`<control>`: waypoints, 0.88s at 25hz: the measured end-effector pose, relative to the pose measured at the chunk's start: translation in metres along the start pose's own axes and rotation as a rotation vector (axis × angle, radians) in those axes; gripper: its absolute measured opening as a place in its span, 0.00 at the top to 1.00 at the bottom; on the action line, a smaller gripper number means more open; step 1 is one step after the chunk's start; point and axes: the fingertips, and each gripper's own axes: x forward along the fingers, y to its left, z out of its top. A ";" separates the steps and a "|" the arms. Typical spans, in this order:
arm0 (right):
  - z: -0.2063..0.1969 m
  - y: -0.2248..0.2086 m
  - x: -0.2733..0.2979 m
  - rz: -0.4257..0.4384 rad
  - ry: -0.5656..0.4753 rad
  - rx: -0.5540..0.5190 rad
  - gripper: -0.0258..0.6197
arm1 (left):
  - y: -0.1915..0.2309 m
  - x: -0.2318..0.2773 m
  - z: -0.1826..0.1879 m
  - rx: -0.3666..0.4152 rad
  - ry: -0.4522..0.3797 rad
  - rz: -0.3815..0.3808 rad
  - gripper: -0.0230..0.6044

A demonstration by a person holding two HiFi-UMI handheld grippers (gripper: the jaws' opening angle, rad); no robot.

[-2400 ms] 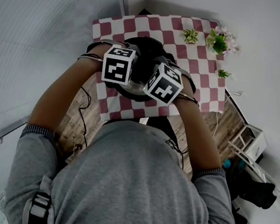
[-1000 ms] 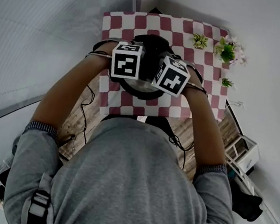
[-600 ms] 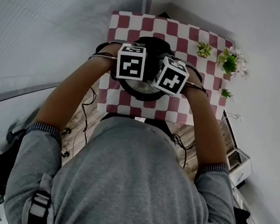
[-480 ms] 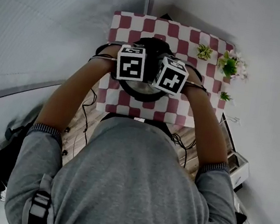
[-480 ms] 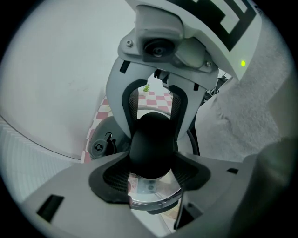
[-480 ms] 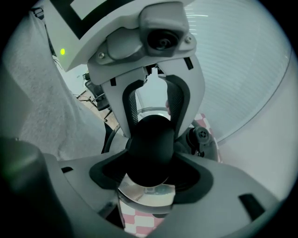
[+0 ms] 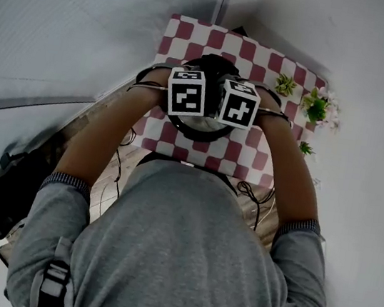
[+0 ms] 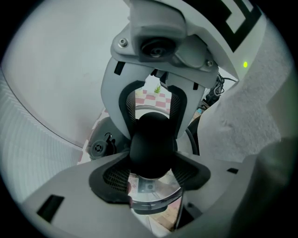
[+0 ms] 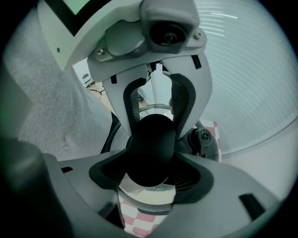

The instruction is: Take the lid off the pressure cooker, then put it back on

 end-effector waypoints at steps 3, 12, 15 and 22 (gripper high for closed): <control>-0.001 -0.001 0.000 0.022 0.022 -0.064 0.49 | 0.001 0.000 0.000 -0.051 -0.012 0.018 0.49; -0.003 -0.002 0.002 0.072 0.064 -0.214 0.48 | 0.000 0.000 -0.003 -0.145 -0.019 0.027 0.49; -0.002 -0.003 0.002 0.070 0.060 -0.202 0.48 | 0.001 0.000 -0.003 -0.132 -0.025 0.029 0.49; -0.006 -0.009 -0.004 -0.015 0.006 -0.176 0.40 | 0.003 -0.007 -0.003 -0.132 -0.127 0.102 0.47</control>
